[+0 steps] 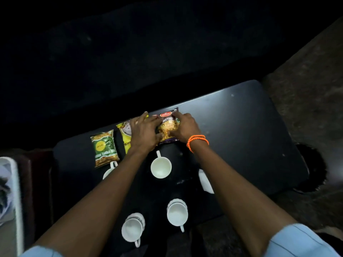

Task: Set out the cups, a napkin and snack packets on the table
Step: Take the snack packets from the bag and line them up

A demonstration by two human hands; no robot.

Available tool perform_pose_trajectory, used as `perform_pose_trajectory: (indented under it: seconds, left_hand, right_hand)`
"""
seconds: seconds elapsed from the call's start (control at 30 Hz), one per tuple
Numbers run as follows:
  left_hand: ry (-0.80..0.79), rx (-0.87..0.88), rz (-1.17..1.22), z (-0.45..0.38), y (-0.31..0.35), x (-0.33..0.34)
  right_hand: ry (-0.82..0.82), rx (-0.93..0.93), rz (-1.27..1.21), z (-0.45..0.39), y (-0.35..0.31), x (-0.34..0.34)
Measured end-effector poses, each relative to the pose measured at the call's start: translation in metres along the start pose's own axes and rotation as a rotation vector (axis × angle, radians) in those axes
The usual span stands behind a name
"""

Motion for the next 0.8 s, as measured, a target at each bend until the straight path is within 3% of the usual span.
perform_pose_trajectory:
  seconds: [0.4,0.5,0.57,0.7,0.8]
  left_hand:
    - [0.027,0.057,0.203,-0.007,0.002,0.006]
    - [0.172,-0.033,0.253,0.006,-0.037,-0.014]
    - [0.229,-0.140,0.261,0.021,-0.076,-0.024]
    - [0.026,-0.194,0.181,0.053,-0.156,-0.021]
    - [-0.179,-0.146,0.164,0.079,-0.188,-0.010]
  right_hand:
    - [0.116,0.043,0.175,-0.005,0.007,-0.010]
    - [0.228,-0.072,0.191,0.000,-0.024,-0.006]
    - [0.167,-0.211,0.132,0.004,-0.054,0.011]
    - [-0.087,-0.401,0.291,0.010,-0.103,0.068]
    - [-0.115,-0.411,0.416,0.014,-0.112,0.099]
Point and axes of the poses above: each hand's wrist, its own z-axis away from the middle knuckle, its own x-axis out of the palm, y = z × x, the point moved 5 cm from there along -z, towards the middle knuckle, and after that the axes turned 3 degrees about y, right-handed, at the moved point
